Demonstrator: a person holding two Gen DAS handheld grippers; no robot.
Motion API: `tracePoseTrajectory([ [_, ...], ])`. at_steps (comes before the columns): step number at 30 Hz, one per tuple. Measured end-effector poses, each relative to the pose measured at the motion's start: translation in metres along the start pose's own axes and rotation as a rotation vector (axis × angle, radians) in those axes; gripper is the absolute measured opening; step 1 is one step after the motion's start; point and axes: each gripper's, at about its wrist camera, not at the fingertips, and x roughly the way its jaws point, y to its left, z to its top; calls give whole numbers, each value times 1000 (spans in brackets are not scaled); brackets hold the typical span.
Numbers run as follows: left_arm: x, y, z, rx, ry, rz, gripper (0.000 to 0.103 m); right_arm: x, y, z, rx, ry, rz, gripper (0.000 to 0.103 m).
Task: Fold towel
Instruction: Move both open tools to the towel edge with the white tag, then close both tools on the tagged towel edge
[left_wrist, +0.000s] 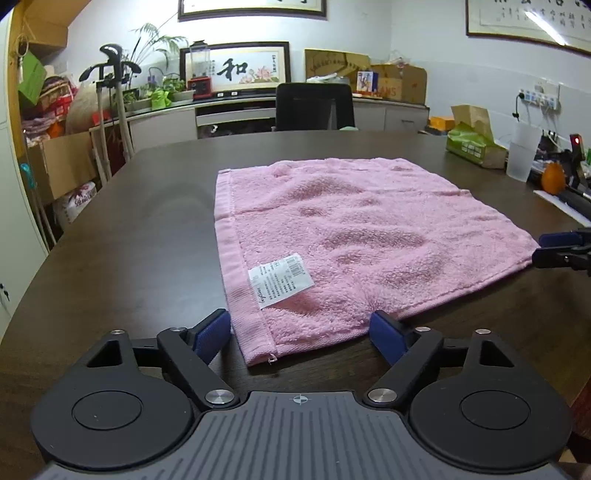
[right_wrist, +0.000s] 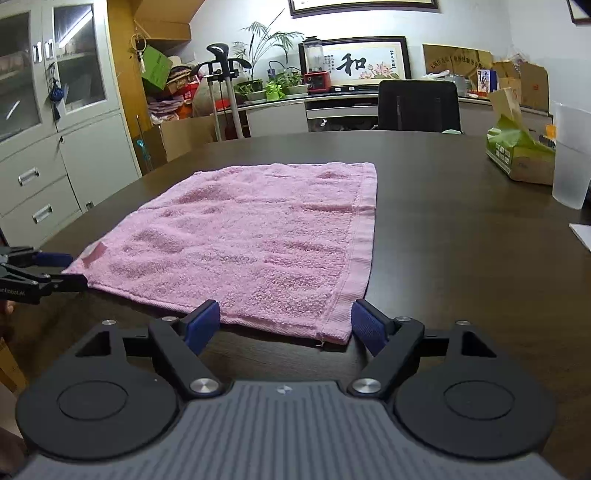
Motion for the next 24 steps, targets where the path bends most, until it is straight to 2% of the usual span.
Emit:
tracePoseTrajectory([
  [5,1,-4,2,0,0,7,71,1,2,0,-32,-1,-39,59],
  [7,0,-5,1,2,-2,8,68,0,-2,0,-26,-5,-46,41],
  [10,-1,-6,1,4,-5,7,58,-3,-10,0,4,-7,-49,30],
  [12,-2,-8,2,6,-6,2,42,-5,-12,-1,13,-9,-48,23],
  [13,-3,-8,2,9,-6,-2,39,-5,-12,-2,10,-8,-48,19],
  [16,-3,-10,3,11,-6,0,27,-6,-6,-4,-11,-11,-67,16],
  [18,-2,-10,3,5,-12,3,14,-7,-4,-5,-6,-15,-63,14],
  [24,-2,-12,3,-1,-17,7,7,-11,-10,-6,58,-31,-27,13],
])
